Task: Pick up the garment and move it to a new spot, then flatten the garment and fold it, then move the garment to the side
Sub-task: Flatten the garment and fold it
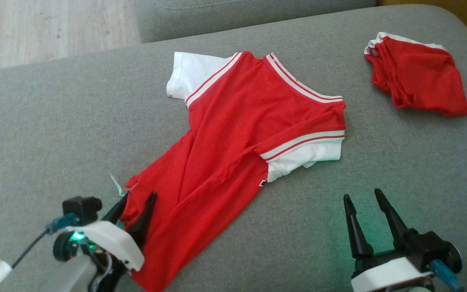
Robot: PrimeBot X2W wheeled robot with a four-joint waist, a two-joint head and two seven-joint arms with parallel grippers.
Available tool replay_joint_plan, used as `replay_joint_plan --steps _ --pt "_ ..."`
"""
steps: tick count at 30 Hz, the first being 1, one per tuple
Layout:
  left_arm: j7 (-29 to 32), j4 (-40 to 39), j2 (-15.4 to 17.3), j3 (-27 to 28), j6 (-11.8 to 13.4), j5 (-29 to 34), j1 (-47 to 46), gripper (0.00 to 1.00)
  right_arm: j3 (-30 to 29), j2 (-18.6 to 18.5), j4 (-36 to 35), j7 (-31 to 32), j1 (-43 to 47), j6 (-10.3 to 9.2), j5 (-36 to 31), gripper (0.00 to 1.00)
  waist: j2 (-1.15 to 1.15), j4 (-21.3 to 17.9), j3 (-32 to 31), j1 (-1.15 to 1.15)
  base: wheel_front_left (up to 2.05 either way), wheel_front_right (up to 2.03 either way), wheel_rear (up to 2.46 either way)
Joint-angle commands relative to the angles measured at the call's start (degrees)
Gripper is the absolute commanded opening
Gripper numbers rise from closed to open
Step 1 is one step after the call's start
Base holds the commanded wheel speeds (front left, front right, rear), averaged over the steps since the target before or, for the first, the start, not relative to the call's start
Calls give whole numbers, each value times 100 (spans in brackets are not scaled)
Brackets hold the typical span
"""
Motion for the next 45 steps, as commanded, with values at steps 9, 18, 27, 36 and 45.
replay_joint_plan --steps 9,18,27,36,45 --pt "143 230 243 -512 9 -632 -576 16 145 -51 -169 -62 -254 39 -26 100 0 -21 -16 -1 0 0 0" --pt "-303 -431 542 -849 9 -1227 -680 0 121 -51 -153 -62 -213 39 21 100 0 36 -165 -1 0 0 0" --pt "-995 -2216 1443 -569 62 -995 -539 0 -56 -51 -168 -62 -66 39 111 100 0 206 -529 -1 0 0 0" --pt "-1081 -4542 2089 -48 1091 36 173 0 -93 -51 -212 -62 -20 39 197 100 0 276 -713 -1 0 0 0" --pt "-1078 -4881 2286 217 1433 116 605 0 -35 -51 -200 -62 -69 39 294 100 0 207 -688 -1 0 0 0"
